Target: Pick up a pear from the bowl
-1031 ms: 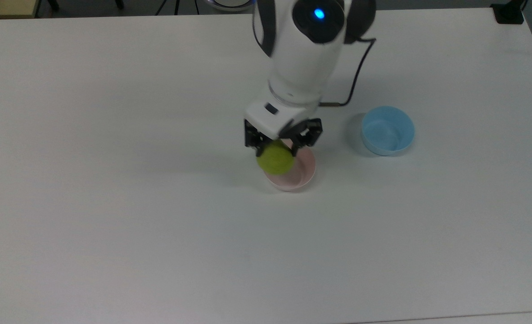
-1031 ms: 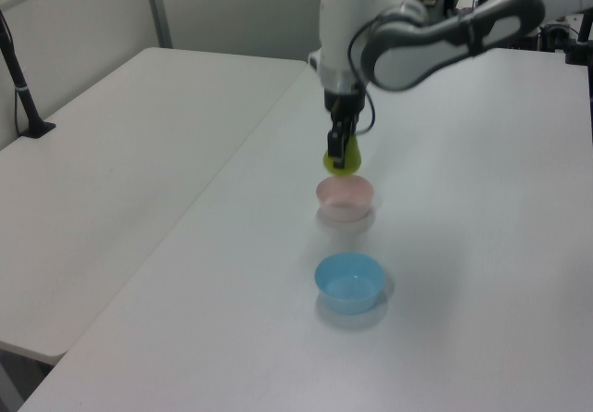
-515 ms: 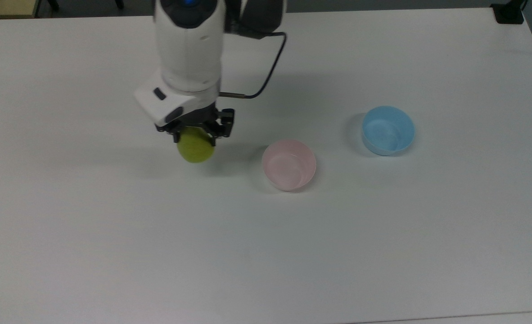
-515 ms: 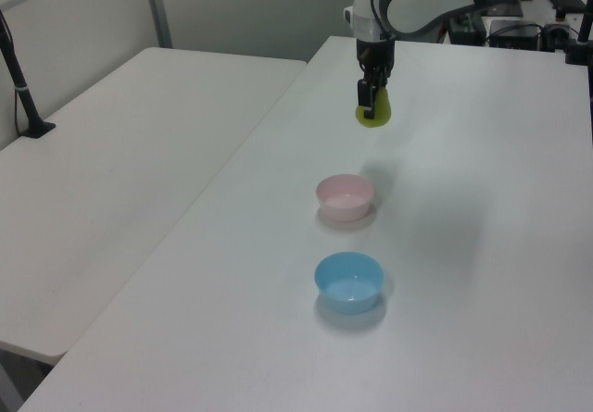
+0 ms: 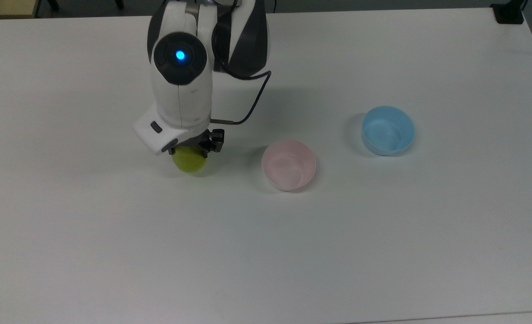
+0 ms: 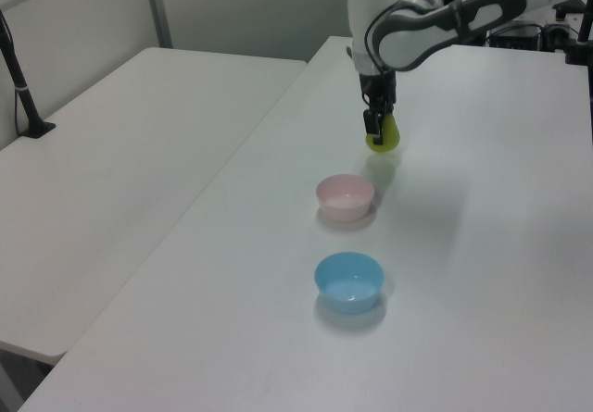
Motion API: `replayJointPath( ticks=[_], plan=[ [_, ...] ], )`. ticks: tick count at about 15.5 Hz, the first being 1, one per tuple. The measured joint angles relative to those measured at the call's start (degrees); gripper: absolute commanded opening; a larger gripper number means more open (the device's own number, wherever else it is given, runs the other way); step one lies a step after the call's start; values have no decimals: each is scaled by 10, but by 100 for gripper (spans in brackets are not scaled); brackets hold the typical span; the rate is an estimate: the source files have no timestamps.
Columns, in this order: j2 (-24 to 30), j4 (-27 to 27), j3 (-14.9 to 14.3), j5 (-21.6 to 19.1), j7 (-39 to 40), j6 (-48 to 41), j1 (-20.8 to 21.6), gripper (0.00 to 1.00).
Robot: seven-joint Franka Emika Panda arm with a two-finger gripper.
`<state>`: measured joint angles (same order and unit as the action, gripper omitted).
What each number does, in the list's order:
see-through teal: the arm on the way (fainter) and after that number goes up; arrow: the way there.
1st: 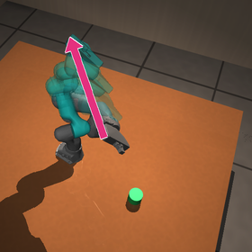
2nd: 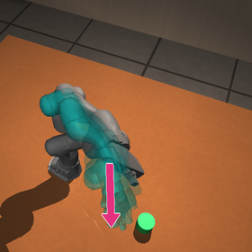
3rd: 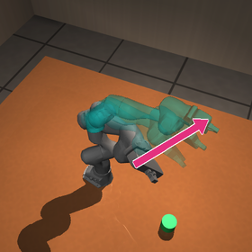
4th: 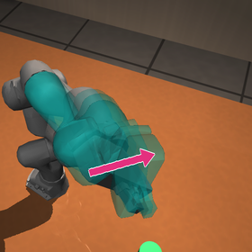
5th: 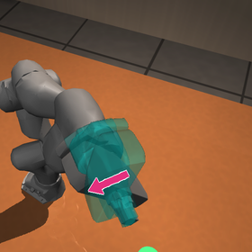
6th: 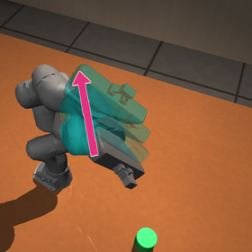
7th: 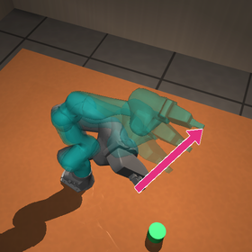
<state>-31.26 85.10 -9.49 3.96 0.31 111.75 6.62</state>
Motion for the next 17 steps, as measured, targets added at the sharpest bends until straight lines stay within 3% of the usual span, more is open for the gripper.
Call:
replayJointPath(
  ticks=[1, 2, 9, 17],
  plan=[
    [-6, 0, 0, 0, 0, 3, 1, 83],
    [-9, 0, 0, 0, 0, 5, 1, 100],
    [5, -11, -1, 3, 0, 5, 1, 100],
    [171, 2, -2, 3, 0, -134, 0, 100]
  ],
)
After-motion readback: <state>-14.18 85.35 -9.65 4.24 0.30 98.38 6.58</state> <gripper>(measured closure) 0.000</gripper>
